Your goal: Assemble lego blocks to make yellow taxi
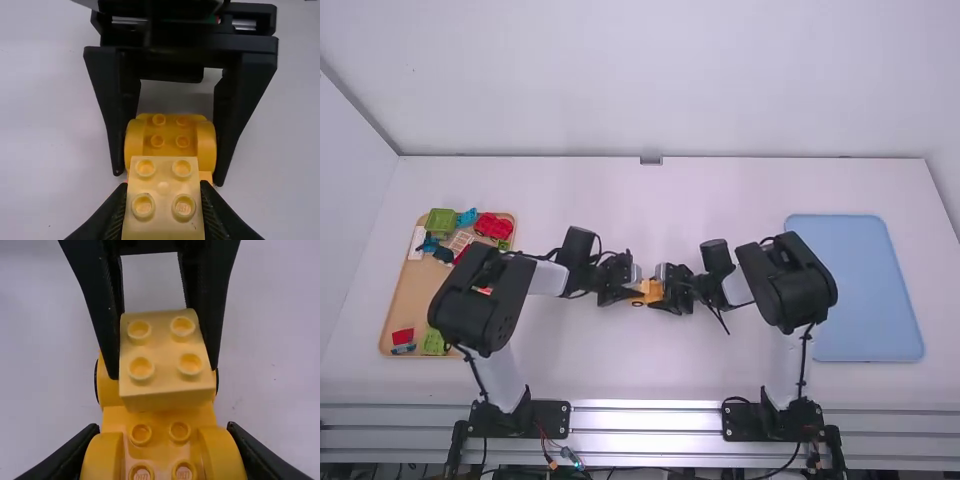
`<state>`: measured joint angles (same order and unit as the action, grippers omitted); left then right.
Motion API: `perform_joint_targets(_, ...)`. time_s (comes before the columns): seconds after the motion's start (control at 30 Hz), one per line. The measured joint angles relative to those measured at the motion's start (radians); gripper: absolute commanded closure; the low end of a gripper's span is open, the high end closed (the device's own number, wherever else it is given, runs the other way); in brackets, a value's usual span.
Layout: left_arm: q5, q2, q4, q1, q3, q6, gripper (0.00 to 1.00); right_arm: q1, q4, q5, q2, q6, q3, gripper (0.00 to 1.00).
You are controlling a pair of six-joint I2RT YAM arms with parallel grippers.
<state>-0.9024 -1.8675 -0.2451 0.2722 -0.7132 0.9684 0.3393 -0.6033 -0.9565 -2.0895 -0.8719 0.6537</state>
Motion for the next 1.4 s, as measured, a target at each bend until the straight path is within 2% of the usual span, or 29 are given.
perform_joint_targets(0.27,0.008,0.013,0.037,0.000,0.000,0.026,0.98,0.000,0.000,0.001,0.000,0.002,0.000,0.52)
perform_joint_targets(0.47,0.066,0.013,-0.109,0.000,0.037,-0.005,0.98,0.000,0.001,-0.001,0.000,-0.001,0.001,0.52)
perform_joint_targets(0.7,0.065,0.016,-0.154,0.000,0.066,-0.019,0.98,0.000,0.004,-0.003,0.000,-0.003,0.001,0.52)
perform_joint_targets(1.4,0.013,0.022,-0.100,0.000,0.063,-0.029,0.98,0.000,0.004,-0.002,0.000,-0.002,0.002,0.52)
